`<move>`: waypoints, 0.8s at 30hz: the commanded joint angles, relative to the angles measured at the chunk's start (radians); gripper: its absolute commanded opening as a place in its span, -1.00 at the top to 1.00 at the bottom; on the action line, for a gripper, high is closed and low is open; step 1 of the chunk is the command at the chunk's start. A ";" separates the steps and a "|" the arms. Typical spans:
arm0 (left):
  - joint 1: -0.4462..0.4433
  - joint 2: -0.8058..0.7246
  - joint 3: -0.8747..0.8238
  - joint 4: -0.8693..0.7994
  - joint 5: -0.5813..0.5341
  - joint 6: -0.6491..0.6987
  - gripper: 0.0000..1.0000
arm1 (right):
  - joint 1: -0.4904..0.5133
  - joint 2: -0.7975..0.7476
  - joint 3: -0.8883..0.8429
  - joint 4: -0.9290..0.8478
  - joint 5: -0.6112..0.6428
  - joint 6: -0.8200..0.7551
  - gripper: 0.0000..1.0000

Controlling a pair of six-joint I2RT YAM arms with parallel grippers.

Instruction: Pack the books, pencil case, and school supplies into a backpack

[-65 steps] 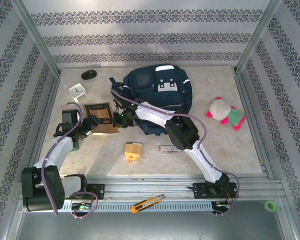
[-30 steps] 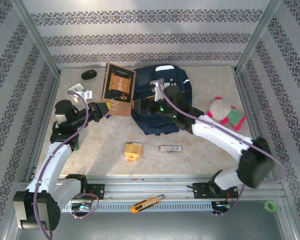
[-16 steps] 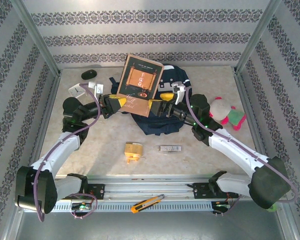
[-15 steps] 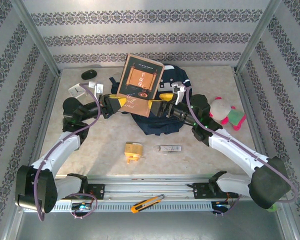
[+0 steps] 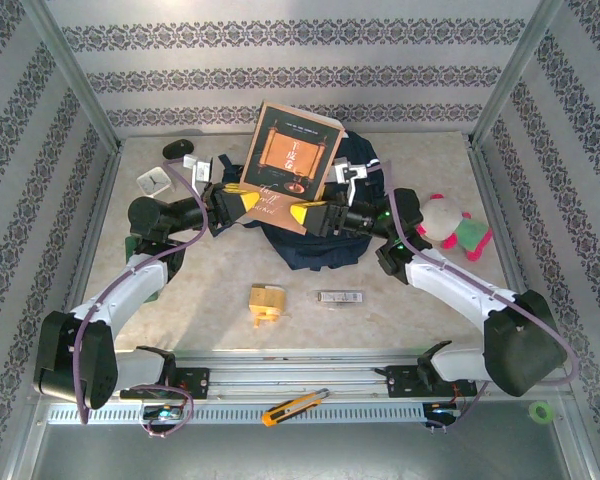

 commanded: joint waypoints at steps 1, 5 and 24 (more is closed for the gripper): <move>-0.008 -0.027 0.018 0.015 -0.021 0.072 1.00 | -0.015 -0.045 -0.015 0.155 -0.067 0.022 -0.60; -0.009 -0.041 0.014 -0.047 -0.027 0.117 1.00 | -0.029 -0.081 -0.049 0.148 0.016 -0.011 -0.08; -0.011 -0.226 0.012 -0.713 -0.123 0.611 0.07 | -0.111 -0.113 -0.078 -0.048 0.018 -0.232 1.00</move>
